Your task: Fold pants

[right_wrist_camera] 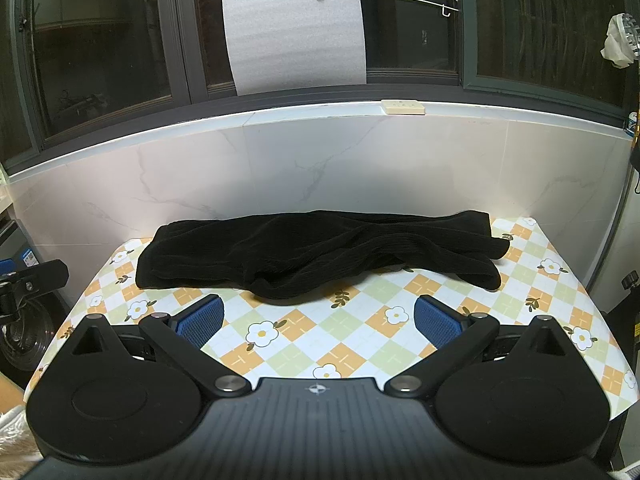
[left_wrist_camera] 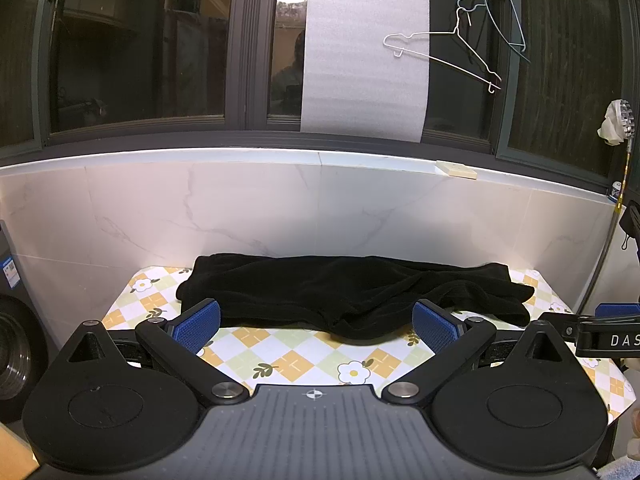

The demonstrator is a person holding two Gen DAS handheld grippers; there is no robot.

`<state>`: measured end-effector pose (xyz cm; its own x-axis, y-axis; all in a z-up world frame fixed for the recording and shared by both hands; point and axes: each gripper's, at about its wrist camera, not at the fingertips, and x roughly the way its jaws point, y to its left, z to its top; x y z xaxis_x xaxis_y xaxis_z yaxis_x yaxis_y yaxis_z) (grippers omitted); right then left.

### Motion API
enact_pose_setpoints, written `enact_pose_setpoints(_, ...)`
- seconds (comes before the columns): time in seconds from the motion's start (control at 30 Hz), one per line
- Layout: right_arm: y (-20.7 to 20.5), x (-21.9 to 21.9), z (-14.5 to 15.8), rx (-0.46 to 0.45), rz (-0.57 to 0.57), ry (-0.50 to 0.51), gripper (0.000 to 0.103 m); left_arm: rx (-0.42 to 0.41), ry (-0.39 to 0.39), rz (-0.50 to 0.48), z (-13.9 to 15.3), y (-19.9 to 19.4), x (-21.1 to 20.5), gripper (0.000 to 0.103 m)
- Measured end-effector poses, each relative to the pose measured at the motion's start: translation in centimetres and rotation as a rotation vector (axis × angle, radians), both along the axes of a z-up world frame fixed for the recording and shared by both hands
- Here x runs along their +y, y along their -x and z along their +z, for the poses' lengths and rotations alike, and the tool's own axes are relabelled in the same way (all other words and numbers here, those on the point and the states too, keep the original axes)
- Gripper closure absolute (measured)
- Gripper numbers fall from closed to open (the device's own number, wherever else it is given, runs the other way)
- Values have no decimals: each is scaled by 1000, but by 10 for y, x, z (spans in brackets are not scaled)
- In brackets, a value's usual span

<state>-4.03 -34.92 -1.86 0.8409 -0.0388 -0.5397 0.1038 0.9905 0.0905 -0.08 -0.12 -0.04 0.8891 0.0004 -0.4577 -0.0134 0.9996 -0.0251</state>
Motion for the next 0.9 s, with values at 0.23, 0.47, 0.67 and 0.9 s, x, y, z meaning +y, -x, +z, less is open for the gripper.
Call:
enact_pose_setpoints(0.23,-2,-1,0,1,0,-1,0,-1,1,-1,0,0,0,0)
enact_pose_setpoints(0.47,-1,0,0,1,0,-1,0,-5,2,1,-1,-3,-3,0)
enact_pose_setpoints(0.67,-2,0,0,2,0,-2,0,-6,3,0,-5,-3,-1,0)
enact_pose_setpoints(0.9,-2,0,0,0,4,-5,0,-7,13,2,-3,-1,-3,0)
